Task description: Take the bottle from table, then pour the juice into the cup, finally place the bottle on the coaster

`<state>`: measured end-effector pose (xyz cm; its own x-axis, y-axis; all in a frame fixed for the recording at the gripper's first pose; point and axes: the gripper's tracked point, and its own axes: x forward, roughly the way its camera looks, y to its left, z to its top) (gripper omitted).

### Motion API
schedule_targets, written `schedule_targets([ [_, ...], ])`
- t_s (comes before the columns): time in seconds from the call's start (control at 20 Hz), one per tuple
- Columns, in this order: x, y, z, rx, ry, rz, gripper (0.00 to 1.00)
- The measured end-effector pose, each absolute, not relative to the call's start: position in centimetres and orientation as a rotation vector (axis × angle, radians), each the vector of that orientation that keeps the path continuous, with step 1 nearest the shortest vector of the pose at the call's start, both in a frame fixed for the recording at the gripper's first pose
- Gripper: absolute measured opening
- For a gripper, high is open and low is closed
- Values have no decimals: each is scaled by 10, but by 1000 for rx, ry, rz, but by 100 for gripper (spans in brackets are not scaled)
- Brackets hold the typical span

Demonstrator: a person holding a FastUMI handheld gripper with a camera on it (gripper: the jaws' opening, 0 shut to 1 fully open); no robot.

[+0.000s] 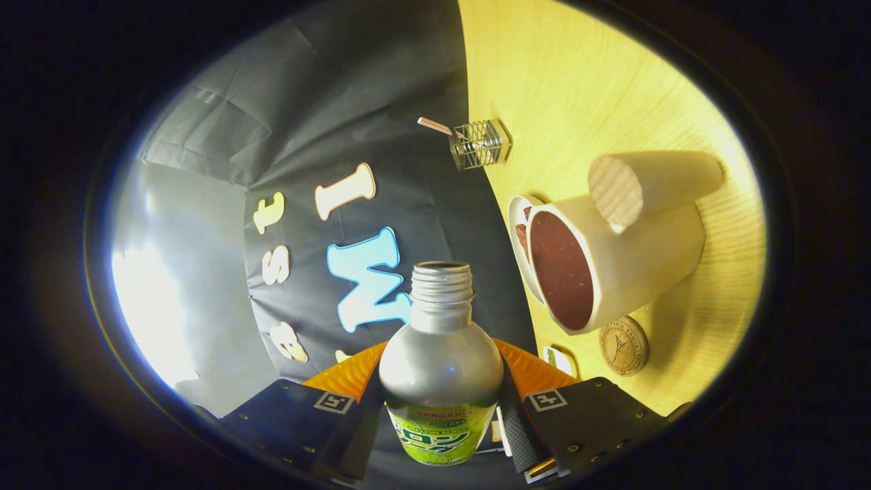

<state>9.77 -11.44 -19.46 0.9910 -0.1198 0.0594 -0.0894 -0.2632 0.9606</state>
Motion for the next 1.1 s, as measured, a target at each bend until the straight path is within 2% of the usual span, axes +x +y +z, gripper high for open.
schedule_targets([
  [0.45,104,-105,-167,1661,-151,-20,77],
  [1.1,132,-60,-156,879,-61,-102,77],
])
